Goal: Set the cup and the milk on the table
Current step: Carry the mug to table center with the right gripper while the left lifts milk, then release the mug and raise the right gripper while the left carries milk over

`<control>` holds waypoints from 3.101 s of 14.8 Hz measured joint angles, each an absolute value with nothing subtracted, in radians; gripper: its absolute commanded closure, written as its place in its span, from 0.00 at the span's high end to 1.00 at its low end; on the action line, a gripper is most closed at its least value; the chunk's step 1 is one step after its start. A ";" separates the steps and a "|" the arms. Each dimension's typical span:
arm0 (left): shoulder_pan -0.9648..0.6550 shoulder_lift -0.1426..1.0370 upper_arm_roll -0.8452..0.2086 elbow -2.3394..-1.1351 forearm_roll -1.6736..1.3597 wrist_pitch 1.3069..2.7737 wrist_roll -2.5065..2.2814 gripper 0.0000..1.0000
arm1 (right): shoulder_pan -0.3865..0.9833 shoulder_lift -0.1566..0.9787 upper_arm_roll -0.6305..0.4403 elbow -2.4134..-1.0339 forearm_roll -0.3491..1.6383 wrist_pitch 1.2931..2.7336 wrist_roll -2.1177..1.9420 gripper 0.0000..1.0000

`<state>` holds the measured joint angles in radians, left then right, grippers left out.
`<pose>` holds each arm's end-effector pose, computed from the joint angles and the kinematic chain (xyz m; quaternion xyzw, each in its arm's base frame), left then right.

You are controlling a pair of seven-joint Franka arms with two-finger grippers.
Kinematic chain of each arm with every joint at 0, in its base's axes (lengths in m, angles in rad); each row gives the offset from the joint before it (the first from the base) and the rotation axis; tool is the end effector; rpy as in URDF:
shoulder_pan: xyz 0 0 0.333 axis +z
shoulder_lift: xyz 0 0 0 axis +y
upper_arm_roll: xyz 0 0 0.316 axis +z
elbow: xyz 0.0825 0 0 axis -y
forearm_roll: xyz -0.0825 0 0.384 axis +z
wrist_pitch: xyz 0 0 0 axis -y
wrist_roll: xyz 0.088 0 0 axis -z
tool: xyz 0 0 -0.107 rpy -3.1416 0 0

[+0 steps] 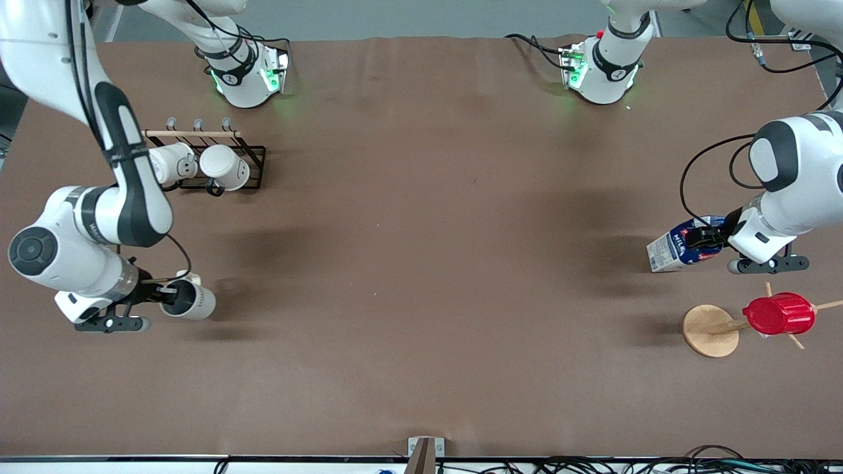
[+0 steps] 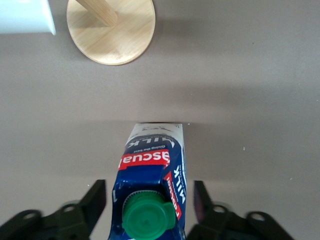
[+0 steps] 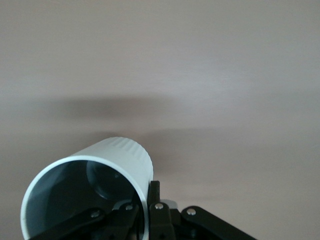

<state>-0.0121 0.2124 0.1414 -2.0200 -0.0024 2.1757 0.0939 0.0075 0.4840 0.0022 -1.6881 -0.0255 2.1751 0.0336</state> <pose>0.5781 0.0729 0.3431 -0.9994 -0.0172 0.0287 0.0108 0.6717 0.0054 0.3184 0.9999 -0.0048 0.0017 0.0100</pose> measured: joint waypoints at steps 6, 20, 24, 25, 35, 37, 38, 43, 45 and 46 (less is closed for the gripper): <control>0.003 0.174 0.142 -2.029 -0.002 2.176 0.094 0.24 | 0.069 0.454 0.323 -1.647 -0.190 2.103 0.549 0.00; -0.001 0.120 0.049 -1.993 -0.002 2.176 0.095 0.03 | 0.347 0.688 0.439 -1.581 -0.350 2.233 1.118 0.03; 0.000 0.120 -0.027 -1.963 -0.002 2.177 0.095 0.03 | 0.392 0.715 0.439 -1.581 -0.395 2.231 1.229 0.26; 0.001 0.119 -0.044 -1.959 -0.002 2.176 0.094 0.03 | 0.397 0.724 0.439 -1.581 -0.399 2.231 1.245 0.43; 0.003 0.125 -0.308 -1.946 0.034 2.160 -0.170 0.02 | 0.278 0.541 0.467 -1.511 -0.406 1.994 1.273 1.00; 0.003 0.148 -0.378 -1.930 0.034 2.159 -0.264 0.02 | 0.202 0.422 0.472 -1.512 -0.406 1.922 1.233 1.00; 0.002 0.165 -0.414 -1.918 0.034 2.159 -0.302 0.03 | 0.165 0.372 0.472 -1.513 -0.406 1.888 1.200 1.00; -0.018 0.297 -0.563 -1.828 0.149 2.155 -0.539 0.03 | 0.101 0.225 0.342 -1.521 -0.302 1.743 0.904 1.00; -0.026 0.369 -0.619 -1.752 0.210 2.092 -0.630 0.03 | 0.096 0.158 0.188 -1.520 -0.193 1.707 0.654 1.00; -0.027 0.407 -0.645 -1.706 0.227 2.047 -0.653 0.03 | 0.092 0.125 0.117 -1.520 -0.153 1.680 0.536 1.00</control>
<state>-0.0270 0.4071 -0.6447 -1.7064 0.2273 2.0470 -0.6529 0.0919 0.1251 0.1168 -1.5202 -0.1535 1.6802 0.5363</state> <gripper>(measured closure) 0.604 0.000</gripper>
